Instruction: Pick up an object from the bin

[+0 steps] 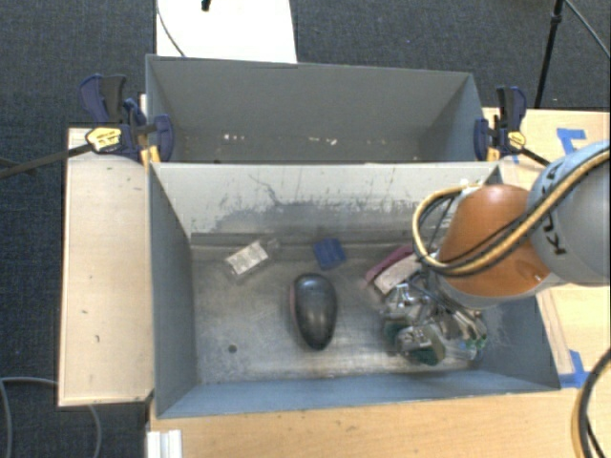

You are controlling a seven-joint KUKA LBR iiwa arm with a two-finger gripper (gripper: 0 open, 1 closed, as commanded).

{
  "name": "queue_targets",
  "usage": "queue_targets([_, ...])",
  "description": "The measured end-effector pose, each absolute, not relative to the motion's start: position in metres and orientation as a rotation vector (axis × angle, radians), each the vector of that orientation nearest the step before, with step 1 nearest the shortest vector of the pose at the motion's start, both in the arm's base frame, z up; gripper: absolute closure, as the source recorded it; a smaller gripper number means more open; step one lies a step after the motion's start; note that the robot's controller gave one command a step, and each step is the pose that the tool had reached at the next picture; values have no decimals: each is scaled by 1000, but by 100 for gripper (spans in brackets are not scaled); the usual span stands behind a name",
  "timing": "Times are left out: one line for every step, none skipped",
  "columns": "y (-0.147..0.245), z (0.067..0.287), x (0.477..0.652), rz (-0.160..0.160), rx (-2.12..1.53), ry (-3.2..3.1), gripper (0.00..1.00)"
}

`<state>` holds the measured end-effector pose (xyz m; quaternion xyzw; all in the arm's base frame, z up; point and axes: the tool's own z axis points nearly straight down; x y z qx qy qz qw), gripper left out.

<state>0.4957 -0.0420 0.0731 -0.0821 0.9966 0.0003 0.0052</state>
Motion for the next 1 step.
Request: queue_targets([-45, 237, 511, -4, -896, 3002, 100])
